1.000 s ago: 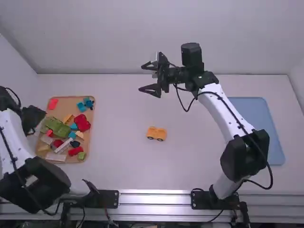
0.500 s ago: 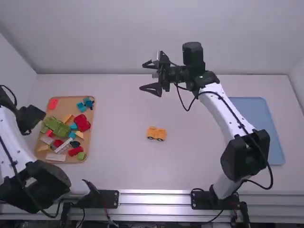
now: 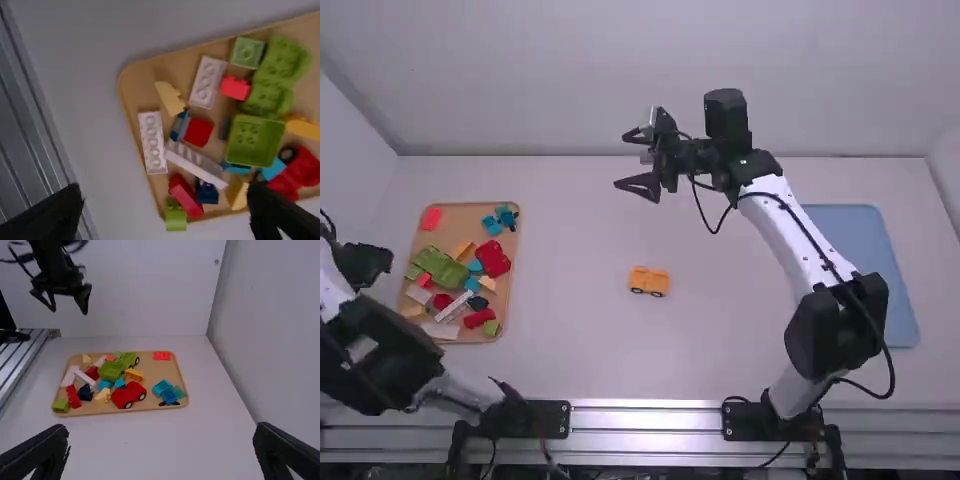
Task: Assemble lego blocks to make yellow taxi
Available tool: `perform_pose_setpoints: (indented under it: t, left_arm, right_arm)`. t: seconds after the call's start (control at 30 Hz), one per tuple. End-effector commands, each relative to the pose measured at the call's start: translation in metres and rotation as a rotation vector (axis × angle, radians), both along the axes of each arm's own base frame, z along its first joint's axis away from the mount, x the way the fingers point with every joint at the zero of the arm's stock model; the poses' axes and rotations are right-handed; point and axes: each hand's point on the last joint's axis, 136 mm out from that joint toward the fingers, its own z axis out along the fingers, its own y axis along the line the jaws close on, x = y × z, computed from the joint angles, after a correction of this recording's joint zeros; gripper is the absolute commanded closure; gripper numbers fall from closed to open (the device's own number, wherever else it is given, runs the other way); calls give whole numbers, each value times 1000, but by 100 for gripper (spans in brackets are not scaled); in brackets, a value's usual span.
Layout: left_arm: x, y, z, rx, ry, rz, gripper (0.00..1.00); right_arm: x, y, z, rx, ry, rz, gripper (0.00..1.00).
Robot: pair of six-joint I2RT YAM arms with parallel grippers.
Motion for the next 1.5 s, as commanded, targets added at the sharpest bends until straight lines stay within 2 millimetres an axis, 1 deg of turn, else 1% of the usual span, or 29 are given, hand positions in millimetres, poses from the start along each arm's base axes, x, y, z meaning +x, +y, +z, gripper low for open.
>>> perform_pose_setpoints:
  t: [0.0,0.07,0.1,0.13,0.17,0.23,0.27,0.33,0.37,0.43,0.47,0.5,0.53,0.57,0.6,0.67,0.73,0.87,0.97,1.0,1.03,1.07,1.23,1.47]
  left_arm:
    - [3,-5,-32,-90,54,3,22]
    - [4,-3,-43,-115,69,12,27]
    - [3,-3,-53,-135,89,33,28]
    - [3,-2,-59,-146,98,43,35]
    - [5,-2,-65,-150,99,51,37]
    - [6,0,-76,-147,96,56,38]
    - [7,-1,-83,-146,89,55,44]
    - [7,-2,-93,-147,81,61,45]
    - [3,-4,-103,-144,92,96,45]
    - [-1,-7,-114,-143,97,131,45]
    - [-1,-7,-114,-142,96,131,45]
    - [1,-7,-121,-139,80,128,46]
    - [2,-6,-123,-136,73,124,46]
    - [3,-5,-126,-129,65,125,50]
    - [5,-2,-129,-112,56,133,51]
    - [10,3,-136,-83,26,143,50]
    - [12,7,-139,-65,8,159,49]
    - [13,7,-143,-63,1,157,47]
    - [10,5,-146,-64,7,173,48]
    - [6,5,-149,-54,18,207,50]
    - [4,6,-152,-43,24,229,55]
    - [3,6,-155,-37,20,232,56]
    - [7,6,-162,-28,-9,230,57]
    - [13,15,-165,14,-48,238,54]
  right_arm:
    - [0,-1,8,8,-16,-1,1]
    - [0,-1,8,8,-16,-1,1]
    - [0,-1,8,8,-15,-2,1]
    - [0,-1,8,8,-15,-2,1]
    - [1,-1,8,7,-14,-2,1]
    - [1,-2,8,6,-12,-3,1]
    - [0,-2,7,5,-9,-3,1]
    - [0,-2,7,3,-12,-1,1]
    - [-1,-2,6,-2,-25,3,1]
    - [-1,-2,5,-3,-26,5,1]
    - [-1,-2,5,-3,-26,5,1]
    - [-1,-2,5,-4,-23,5,1]
    - [-1,-2,5,-5,-23,4,1]
    - [-1,-2,4,-5,-22,4,1]
    - [-1,-3,4,-7,-17,3,1]
    - [-2,-2,2,-10,-7,6,1]
    - [-2,-3,1,-13,-3,3,1]
    - [2,-4,-1,-24,-6,-20,1]
    - [1,-3,-1,-24,-5,-17,1]
    - [1,-3,0,-24,-6,-18,1]
    - [1,-3,-1,-24,-5,-18,1]
    - [1,-3,-1,-24,-5,-18,1]
    - [1,-4,-1,-25,-3,-19,1]
    - [2,-4,-1,-25,-3,-19,1]
